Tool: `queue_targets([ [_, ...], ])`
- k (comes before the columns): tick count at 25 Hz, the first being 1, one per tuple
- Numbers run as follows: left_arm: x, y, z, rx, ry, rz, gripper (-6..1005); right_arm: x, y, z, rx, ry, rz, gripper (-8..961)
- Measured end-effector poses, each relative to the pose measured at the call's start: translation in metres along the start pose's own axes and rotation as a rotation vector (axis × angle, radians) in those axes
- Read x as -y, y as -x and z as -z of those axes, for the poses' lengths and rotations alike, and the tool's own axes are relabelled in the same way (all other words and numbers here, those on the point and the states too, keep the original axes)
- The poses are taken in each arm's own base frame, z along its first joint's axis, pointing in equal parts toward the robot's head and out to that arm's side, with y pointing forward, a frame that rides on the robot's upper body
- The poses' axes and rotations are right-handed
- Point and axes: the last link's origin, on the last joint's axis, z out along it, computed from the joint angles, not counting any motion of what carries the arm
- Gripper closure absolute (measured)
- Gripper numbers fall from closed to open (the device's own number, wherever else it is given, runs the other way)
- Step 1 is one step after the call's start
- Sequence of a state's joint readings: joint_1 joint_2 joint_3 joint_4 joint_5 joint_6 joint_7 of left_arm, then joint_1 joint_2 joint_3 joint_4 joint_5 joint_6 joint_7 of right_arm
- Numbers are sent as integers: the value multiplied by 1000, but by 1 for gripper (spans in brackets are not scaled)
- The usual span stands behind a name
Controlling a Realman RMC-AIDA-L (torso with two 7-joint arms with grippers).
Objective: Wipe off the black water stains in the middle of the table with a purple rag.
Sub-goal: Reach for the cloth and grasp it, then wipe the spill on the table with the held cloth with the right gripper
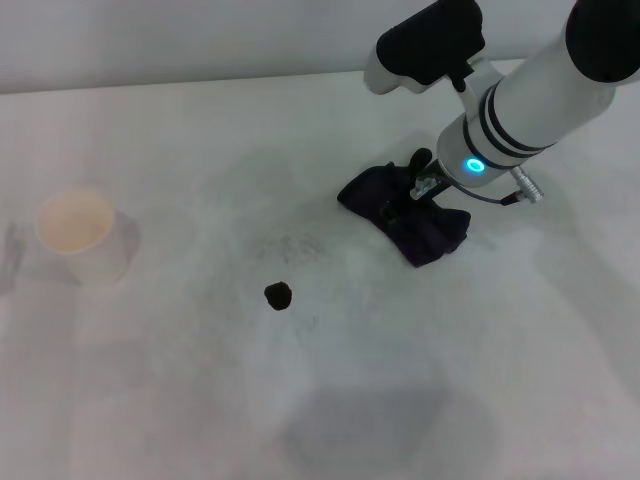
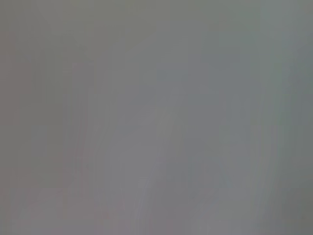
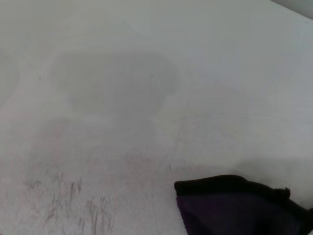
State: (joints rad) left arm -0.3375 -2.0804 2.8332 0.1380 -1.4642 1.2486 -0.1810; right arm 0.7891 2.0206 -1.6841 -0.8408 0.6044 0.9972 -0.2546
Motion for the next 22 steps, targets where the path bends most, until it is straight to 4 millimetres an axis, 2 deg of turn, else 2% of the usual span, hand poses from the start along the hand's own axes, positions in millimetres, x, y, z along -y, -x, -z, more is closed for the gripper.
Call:
queue_targets([
  [3, 1, 0, 0, 1, -1, -1, 126, 0, 0, 0, -4, 0, 2, 649],
  [8, 2, 1, 1, 8, -6, -4, 127, 0, 0, 0, -7, -2, 7, 747],
  [12, 3, 2, 2, 10, -9, -4, 127, -6, 9, 7, 24, 8, 33, 826],
  [16, 5, 2, 2, 11, -12, -8, 127, -29, 21, 23, 43, 85, 130, 873],
  [17, 5, 2, 2, 11, -12, -8, 127, -38, 23, 27, 43, 124, 167, 873],
  [18, 5, 1, 2, 10, -12, -9, 127, -57, 28, 33, 54, 207, 229, 873],
  [19, 5, 1, 2, 10, -12, -9, 127, -57, 28, 33, 54, 207, 229, 873],
  [22, 4, 1, 1, 8, -9, -9, 126, -83, 31, 35, 58, 301, 298, 874],
])
